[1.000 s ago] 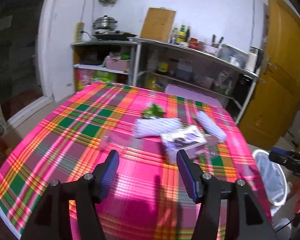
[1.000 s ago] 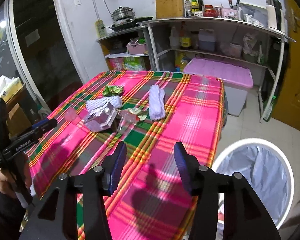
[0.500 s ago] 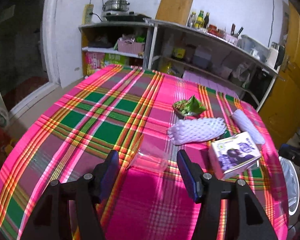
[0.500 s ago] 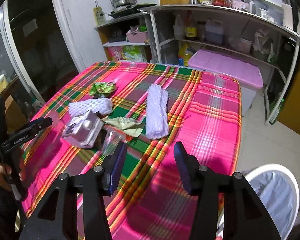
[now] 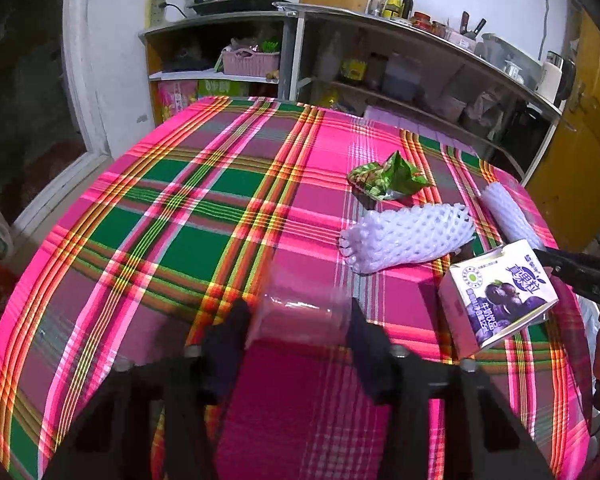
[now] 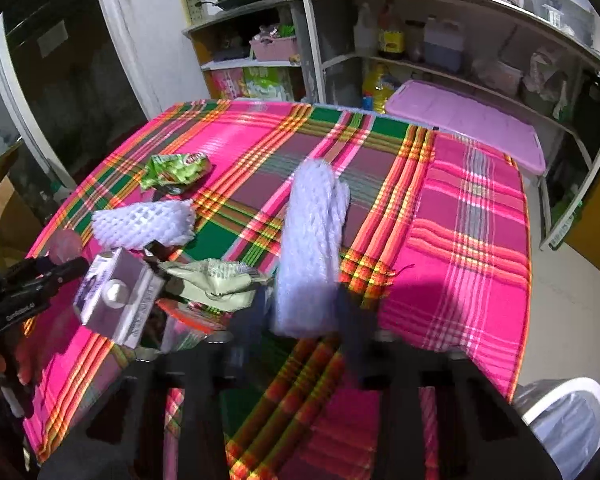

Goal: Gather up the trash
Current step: 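Grasp the clear plastic cup with the left tool while the right tool grasps the white foam net, then carry the clear cup and white foam net over to the bin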

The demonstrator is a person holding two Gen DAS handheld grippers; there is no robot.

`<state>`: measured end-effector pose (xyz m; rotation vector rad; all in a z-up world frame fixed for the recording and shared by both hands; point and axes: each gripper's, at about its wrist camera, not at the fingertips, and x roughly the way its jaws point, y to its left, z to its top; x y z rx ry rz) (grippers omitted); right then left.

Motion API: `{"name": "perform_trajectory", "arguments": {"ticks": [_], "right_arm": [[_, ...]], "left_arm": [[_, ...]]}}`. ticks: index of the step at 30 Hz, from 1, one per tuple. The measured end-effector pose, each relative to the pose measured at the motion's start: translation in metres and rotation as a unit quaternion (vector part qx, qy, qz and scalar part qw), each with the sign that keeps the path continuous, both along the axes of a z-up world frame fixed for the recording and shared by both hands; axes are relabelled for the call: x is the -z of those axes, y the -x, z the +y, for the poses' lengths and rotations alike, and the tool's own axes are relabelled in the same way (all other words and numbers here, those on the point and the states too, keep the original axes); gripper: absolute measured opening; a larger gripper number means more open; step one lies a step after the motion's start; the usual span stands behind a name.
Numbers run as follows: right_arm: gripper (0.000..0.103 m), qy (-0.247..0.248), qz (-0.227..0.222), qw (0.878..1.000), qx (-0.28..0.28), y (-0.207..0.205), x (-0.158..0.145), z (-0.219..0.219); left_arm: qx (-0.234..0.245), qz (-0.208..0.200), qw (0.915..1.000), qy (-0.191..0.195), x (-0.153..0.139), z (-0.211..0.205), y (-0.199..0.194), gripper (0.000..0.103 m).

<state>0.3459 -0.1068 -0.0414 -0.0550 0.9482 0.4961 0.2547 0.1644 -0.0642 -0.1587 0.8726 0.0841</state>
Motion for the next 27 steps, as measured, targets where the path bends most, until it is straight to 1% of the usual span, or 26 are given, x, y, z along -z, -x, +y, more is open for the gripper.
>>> {"name": "perform_trajectory", "arguments": {"ticks": [4, 8, 17, 22, 27], "right_arm": [[0.012, -0.005, -0.01, 1.0, 0.004, 0.007, -0.006, -0.004], [0.011, -0.013, -0.022, 1.0, 0.007, 0.022, -0.015, -0.011], [0.011, -0.041, -0.04, 0.998, 0.02, 0.068, -0.035, -0.035], [0.011, -0.064, -0.049, 0.996, 0.037, 0.101, -0.047, -0.057], [0.011, -0.076, -0.058, 0.994, 0.056, 0.134, -0.057, -0.081]], "left_arm": [[0.003, -0.013, 0.9999, -0.001, -0.005, -0.002, 0.004, 0.044], [0.002, -0.04, 0.9992, 0.001, -0.014, -0.003, 0.015, 0.044], [0.014, -0.067, 0.9975, 0.015, -0.038, -0.025, 0.052, 0.044], [0.042, -0.092, 0.9947, 0.02, -0.061, -0.052, 0.075, 0.044], [0.081, -0.104, 0.9909, 0.029, -0.075, -0.091, 0.089, 0.044]]}}
